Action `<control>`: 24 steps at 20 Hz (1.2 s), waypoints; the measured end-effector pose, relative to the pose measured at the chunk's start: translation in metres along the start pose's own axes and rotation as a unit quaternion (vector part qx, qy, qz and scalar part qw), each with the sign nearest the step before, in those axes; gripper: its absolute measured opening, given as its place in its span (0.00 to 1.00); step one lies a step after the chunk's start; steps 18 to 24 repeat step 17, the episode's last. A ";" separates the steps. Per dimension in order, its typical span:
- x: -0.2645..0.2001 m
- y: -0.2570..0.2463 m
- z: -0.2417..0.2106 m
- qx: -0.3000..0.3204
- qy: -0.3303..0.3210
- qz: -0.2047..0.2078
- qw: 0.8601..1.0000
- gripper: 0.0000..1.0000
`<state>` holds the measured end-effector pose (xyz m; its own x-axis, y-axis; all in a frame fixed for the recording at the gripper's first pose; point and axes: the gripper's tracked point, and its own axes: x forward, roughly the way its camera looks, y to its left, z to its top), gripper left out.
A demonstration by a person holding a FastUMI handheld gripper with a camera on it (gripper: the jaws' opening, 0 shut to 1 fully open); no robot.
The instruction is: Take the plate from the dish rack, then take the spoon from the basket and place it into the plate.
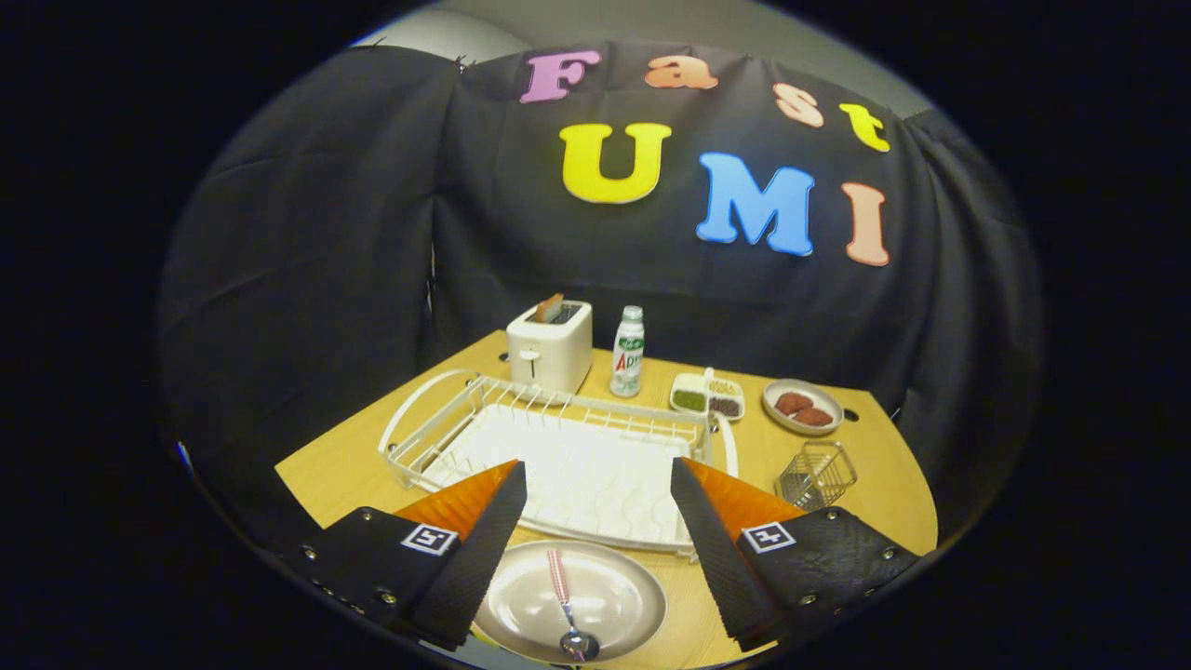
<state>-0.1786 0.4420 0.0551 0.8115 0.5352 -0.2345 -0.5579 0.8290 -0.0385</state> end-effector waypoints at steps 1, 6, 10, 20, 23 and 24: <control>0.000 -0.005 0.012 0.004 -0.020 -0.008 1.000 0.95; 0.002 -0.024 0.075 0.038 -0.120 -0.012 0.992 0.96; -0.002 -0.050 0.098 0.040 -0.180 -0.031 0.982 0.96; -0.008 -0.077 0.106 0.023 -0.190 -0.064 0.979 0.96; -0.008 -0.077 0.106 0.023 -0.190 -0.064 0.979 0.96; -0.008 -0.077 0.106 0.023 -0.190 -0.064 0.979 0.96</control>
